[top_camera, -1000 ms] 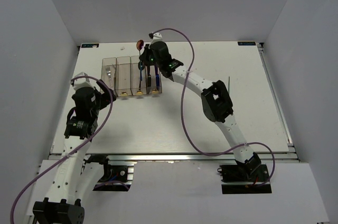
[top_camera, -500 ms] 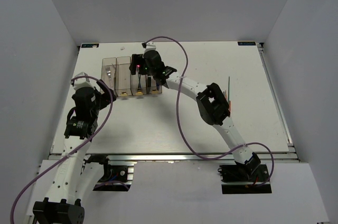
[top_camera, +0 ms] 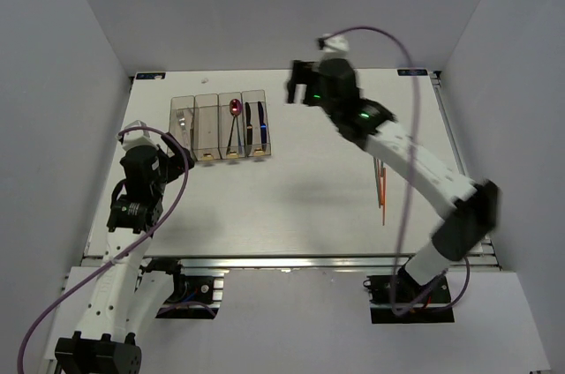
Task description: Sort the eating utensils into containers
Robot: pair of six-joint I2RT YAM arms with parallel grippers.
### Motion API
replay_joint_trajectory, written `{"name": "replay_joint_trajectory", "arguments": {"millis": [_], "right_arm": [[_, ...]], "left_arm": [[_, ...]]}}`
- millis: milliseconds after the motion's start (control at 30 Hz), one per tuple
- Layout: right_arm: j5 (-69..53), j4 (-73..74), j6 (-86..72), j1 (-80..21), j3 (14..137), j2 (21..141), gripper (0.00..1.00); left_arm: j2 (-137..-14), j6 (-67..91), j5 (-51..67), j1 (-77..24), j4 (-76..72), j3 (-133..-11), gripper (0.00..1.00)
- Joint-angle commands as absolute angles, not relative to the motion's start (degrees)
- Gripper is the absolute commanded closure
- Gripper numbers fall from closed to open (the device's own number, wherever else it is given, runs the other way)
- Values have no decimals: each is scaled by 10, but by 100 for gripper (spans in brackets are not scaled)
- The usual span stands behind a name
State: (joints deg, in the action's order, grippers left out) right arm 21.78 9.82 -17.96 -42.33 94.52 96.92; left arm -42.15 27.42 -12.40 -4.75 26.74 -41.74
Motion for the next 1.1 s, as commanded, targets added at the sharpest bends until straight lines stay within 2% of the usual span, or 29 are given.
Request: {"name": "replay_joint_trajectory", "arguments": {"millis": [0,33,167,267,333,367,567,767,1067], "right_arm": [[231,214,-191,-328,775,828,13],[145,252,-197,-258,699,771,16],[158,317,-202,-149,582,700,21],[162,345,-204,-96,546,700,31],[99,317,-190,-61,532,711,44],[77,284,-175,-53,536,722,56],[86,301,-154,-49,670,906,72],[82,367,-133,-49,833,1069,69],[90,385,-126,-49,852,1125,68]], "left_arm": [[-409,272,-106,-52,259,-418,2],[-409,272,-104,-54,258,-419,2],[-417,273,-101,-54,258,-419,2],[-424,273,-91,-55,255,-417,2],[-432,273,-89,-57,256,-417,2],[-433,273,-89,-58,256,-417,2],[-440,270,-87,-65,254,-414,2],[-447,268,-89,-66,254,-415,2],[-457,267,-86,-66,256,-417,2]]}}
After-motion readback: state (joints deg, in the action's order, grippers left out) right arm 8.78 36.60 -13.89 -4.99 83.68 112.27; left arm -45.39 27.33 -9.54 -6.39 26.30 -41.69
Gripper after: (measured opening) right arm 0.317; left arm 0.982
